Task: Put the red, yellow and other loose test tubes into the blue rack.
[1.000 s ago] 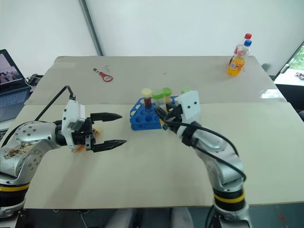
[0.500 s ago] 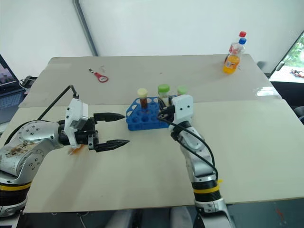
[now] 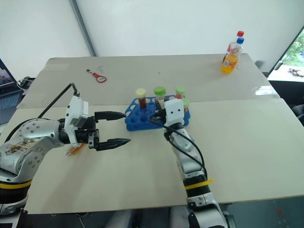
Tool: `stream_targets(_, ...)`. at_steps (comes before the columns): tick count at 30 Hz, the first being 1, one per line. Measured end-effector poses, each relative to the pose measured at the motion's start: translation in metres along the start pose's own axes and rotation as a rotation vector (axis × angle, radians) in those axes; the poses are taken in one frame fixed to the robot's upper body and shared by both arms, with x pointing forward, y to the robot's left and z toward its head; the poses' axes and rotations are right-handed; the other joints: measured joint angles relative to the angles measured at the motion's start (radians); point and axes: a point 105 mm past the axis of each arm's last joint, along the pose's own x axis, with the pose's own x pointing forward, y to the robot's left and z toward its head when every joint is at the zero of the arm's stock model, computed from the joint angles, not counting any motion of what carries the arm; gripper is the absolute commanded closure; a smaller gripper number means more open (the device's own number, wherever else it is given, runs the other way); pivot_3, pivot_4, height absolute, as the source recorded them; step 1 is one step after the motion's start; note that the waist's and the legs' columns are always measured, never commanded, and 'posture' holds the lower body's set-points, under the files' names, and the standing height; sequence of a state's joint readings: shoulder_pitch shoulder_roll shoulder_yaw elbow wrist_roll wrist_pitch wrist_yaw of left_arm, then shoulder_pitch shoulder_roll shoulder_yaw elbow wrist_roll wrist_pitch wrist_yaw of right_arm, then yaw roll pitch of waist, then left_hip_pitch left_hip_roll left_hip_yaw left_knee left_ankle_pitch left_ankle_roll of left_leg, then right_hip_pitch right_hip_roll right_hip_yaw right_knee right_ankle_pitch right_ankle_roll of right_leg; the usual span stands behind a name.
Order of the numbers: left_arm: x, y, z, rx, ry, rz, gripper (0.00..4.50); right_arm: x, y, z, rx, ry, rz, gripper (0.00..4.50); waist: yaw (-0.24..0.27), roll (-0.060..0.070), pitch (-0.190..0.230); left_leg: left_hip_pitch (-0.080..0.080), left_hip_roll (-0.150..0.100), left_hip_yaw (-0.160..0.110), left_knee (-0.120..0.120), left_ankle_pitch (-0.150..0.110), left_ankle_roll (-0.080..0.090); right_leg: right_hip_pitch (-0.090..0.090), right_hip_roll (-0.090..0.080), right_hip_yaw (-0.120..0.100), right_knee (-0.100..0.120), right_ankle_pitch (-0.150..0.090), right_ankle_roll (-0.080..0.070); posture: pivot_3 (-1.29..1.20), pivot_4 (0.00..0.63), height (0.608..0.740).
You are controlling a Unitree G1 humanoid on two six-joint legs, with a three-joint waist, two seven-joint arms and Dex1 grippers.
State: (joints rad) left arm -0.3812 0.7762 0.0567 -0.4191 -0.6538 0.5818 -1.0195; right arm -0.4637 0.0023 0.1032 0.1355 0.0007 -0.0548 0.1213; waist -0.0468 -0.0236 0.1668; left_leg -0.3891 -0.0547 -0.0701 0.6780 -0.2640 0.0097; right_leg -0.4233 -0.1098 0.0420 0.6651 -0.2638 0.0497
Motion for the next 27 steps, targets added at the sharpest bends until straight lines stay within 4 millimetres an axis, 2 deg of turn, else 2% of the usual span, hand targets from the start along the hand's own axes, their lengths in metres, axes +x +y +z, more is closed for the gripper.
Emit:
stream_targets(11, 0.0, 0.002, 0.0, -0.001, 0.002, 0.014, 0.0, 0.003, 0.002, -0.007, 0.026, 0.004, -0.034, 3.52, -0.002, 0.0, 0.0, 0.0, 0.0, 0.0, 0.0, 0.0, 0.0, 0.0, 0.0, 0.0, 0.0, 0.0, 0.0, 0.0, 0.15, 0.74)
stream_targets(12, 0.0, 0.002, 0.0, -0.001, 0.001, 0.017, 0.0, 0.003, 0.002, -0.007, 0.031, 0.005, -0.035, 2.46, -0.002, 0.0, 0.0, 0.0, 0.0, 0.0, 0.0, 0.0, 0.0, 0.0, 0.0, 0.0, 0.0, 0.0, 0.0, 0.0, 0.15, 0.74)
stream_targets(19, 0.001, 0.005, 0.0, -0.004, -0.007, 0.052, 0.0, -0.006, -0.002, -0.015, 0.046, 0.028, -0.035, 0.11, -0.001, 0.0, 0.0, 0.0, 0.0, 0.0, 0.0, 0.0, 0.0, 0.0, 0.0, 0.0, 0.0, 0.0, 0.0, 0.0, 0.15, 0.74)
stream_targets(23, -0.002, 0.011, -0.002, -0.024, 0.004, 0.108, 0.0, -0.018, -0.003, -0.01, 0.012, 0.046, 0.008, 0.11, 0.001, 0.0, 0.0, 0.0, 0.0, 0.0, 0.0, 0.0, 0.0, 0.0, 0.0, 0.0, 0.0, 0.0, 0.0, 0.0, 0.15, 0.74)
stream_targets(27, -0.02, 0.024, -0.01, -0.048, 0.12, 0.204, 0.0, -0.034, -0.009, 0.002, -0.088, 0.086, 0.112, 0.11, 0.002, 0.0, 0.0, 0.0, 0.0, 0.0, 0.0, 0.0, 0.0, 0.0, 0.0, 0.0, 0.0, 0.0, 0.0, 0.0, 0.15, 0.74)
